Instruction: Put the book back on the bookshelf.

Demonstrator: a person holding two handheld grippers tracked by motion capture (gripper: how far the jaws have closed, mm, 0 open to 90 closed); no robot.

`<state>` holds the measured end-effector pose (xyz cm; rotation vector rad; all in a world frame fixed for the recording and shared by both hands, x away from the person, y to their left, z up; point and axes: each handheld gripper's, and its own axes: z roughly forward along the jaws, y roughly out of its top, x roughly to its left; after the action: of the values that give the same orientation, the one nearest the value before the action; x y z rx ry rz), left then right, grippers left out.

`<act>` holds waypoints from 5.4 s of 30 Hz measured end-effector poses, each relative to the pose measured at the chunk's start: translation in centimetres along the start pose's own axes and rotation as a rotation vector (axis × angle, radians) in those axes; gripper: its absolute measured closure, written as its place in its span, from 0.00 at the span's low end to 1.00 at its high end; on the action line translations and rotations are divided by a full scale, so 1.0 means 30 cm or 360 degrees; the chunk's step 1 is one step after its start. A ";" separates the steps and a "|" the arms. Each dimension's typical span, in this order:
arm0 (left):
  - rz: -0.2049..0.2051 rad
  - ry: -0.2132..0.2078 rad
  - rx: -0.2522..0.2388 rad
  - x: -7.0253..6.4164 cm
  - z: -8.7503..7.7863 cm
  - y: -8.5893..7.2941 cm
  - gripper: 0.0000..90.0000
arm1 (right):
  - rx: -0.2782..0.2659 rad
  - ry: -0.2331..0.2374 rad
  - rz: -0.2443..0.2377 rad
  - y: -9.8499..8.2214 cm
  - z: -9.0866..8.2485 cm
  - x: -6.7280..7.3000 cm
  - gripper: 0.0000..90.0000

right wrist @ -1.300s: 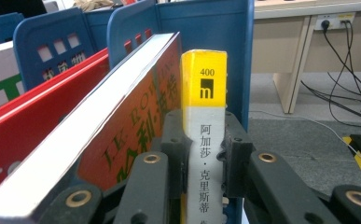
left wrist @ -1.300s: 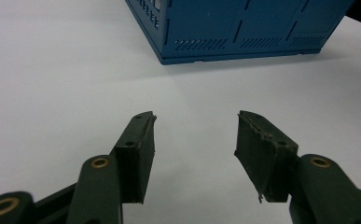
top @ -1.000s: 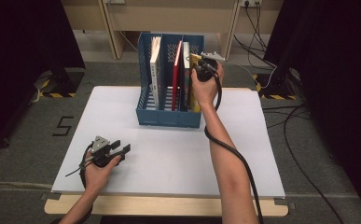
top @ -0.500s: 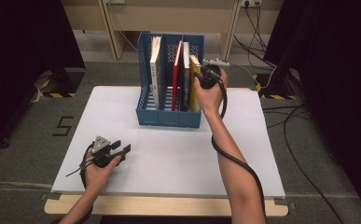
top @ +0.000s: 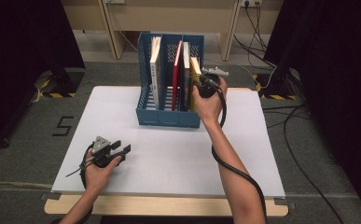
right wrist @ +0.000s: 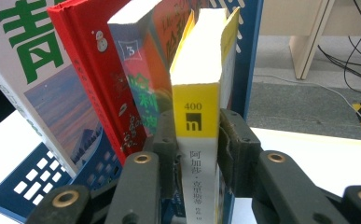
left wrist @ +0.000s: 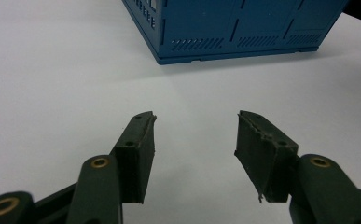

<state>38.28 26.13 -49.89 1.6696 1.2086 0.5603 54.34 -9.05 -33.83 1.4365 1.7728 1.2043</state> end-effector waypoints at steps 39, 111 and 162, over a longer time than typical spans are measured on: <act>-0.0004 -0.0007 0.0009 -0.001 0.001 0.000 0.51 | 0.0042 -0.0143 -0.0050 0.021 0.002 0.025 0.85; 0.0000 0.0000 0.0006 -0.003 0.001 0.000 0.52 | 0.0017 -0.0091 -0.0032 0.042 0.065 0.040 0.72; 0.0021 0.0016 0.0003 -0.008 -0.001 -0.001 0.51 | 0.0172 -0.0037 -0.0064 -0.221 -0.243 -0.086 0.65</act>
<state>38.15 25.94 -49.86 1.6789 1.2065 0.5768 45.85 -13.84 -36.77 1.4621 1.8670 1.0818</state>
